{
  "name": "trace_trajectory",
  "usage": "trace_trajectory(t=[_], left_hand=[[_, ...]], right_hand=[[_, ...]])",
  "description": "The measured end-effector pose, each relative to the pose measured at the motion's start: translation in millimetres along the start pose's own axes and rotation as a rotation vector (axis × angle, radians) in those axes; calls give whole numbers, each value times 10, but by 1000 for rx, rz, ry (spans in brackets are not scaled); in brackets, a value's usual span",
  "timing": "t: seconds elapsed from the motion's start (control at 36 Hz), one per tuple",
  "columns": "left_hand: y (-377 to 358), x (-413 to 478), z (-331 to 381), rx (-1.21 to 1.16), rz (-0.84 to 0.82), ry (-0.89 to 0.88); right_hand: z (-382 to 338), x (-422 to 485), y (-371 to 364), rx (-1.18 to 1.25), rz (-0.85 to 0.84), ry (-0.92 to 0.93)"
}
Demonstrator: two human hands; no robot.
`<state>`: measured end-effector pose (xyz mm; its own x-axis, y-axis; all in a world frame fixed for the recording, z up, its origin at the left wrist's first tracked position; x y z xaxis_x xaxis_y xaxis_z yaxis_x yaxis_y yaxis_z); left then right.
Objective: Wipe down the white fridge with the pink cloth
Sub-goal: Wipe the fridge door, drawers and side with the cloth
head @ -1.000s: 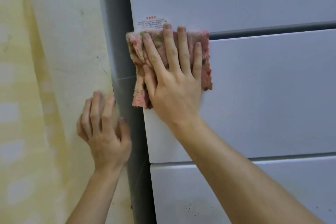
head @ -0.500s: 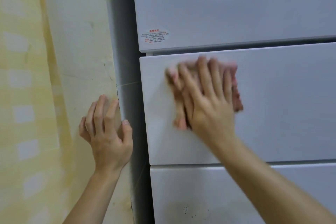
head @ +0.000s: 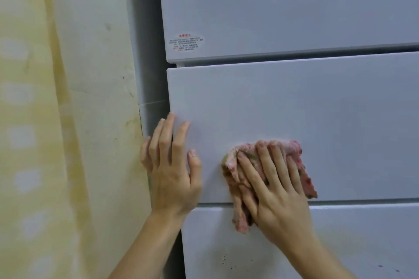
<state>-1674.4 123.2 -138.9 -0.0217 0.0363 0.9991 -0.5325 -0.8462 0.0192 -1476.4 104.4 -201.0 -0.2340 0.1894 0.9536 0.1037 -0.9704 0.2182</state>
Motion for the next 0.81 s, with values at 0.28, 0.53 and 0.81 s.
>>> trace_trajectory(t=[0.28, 0.53, 0.81], left_hand=[[-59, 202, 193, 11, 11, -25], [-216, 282, 449, 48, 8, -93], [-201, 274, 469, 43, 32, -88]], right_hand=[[430, 1180, 352, 29, 198, -241], [372, 1000, 317, 28, 217, -271], [493, -134, 149, 33, -1, -59]])
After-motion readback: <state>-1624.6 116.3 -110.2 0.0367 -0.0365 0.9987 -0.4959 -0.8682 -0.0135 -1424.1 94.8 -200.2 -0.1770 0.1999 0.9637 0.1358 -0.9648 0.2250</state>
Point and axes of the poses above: each hand's wrist, its own x-axis towards the middle knuckle, its own y-axis out of the back of the hand, z = x × y, the point moved 6 cm from there along x, towards the middle knuckle, and after that the axes turned 1 degree about -y, right-handed, at the moved point
